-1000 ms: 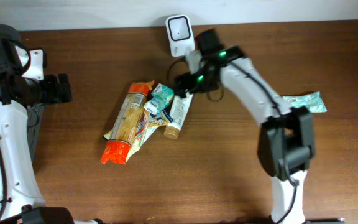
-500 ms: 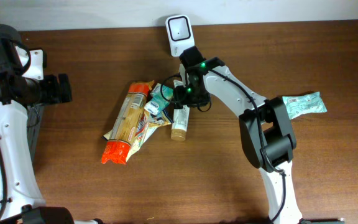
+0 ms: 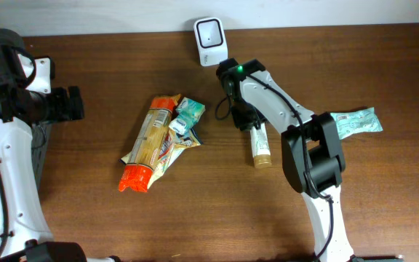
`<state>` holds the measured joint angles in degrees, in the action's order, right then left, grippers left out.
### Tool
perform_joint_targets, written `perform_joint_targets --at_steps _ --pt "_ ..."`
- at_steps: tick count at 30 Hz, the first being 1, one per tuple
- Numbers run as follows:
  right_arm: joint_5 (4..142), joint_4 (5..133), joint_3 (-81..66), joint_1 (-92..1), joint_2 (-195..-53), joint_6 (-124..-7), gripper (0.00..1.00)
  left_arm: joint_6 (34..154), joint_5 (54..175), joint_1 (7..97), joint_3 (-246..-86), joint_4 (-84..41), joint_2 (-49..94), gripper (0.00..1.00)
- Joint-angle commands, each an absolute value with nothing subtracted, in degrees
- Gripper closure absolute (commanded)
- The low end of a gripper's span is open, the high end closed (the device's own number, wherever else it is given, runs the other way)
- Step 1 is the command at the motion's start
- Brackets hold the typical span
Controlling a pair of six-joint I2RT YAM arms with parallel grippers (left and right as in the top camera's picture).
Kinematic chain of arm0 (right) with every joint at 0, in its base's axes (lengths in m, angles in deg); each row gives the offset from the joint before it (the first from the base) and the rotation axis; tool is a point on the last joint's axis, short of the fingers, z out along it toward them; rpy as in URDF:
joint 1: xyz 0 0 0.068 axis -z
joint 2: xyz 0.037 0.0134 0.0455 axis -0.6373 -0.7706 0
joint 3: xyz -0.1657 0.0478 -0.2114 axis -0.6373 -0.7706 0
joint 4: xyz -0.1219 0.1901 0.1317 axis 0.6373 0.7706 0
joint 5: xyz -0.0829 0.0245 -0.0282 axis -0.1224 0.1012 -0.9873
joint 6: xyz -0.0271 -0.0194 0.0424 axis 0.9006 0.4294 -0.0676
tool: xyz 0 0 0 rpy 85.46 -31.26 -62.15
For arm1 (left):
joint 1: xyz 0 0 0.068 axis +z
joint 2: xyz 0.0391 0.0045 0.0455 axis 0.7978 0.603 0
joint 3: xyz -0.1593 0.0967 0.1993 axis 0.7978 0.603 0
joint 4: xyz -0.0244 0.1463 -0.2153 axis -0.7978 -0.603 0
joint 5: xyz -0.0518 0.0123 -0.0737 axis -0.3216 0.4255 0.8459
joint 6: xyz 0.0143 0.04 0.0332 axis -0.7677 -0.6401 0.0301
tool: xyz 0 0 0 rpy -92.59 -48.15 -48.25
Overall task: Scan the item barcode
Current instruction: 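Move the right gripper back to the pile above the white tube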
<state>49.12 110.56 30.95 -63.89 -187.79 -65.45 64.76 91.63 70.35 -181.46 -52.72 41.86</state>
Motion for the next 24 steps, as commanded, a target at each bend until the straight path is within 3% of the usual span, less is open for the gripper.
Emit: perform_joint_targets --at_steps 1,5,9,12,16,21,24 --pt "52.92 114.4 38.67 -63.49 -188.55 -63.0 0.44 64.04 91.63 70.46 -181.89 -52.65 41.73 0.01" --pt "61.97 124.7 54.6 -63.47 -188.55 -62.58 0.44 64.04 91.63 70.46 -181.87 -52.65 41.73 0.01" --pt "77.12 130.71 49.49 -63.67 -188.6 -54.82 0.44 64.06 91.63 70.46 -181.87 -52.65 41.73 0.01" --pt "77.01 129.62 40.79 -63.56 -188.6 -54.82 0.43 64.04 91.63 70.46 -181.87 -52.65 41.7 0.01" --pt "71.74 126.67 31.26 -63.43 -188.6 -54.84 0.34 64.06 91.63 70.46 -181.87 -52.63 41.73 0.01" --pt "56.99 126.25 30.43 -57.92 -188.57 -51.83 0.29 64.06 91.63 70.46 -181.87 -52.65 41.73 0.01" --pt "59.85 126.75 32.2 -55.21 -187.57 -48.35 0.3 64.04 91.63 70.46 -181.87 -52.65 41.73 0.01"
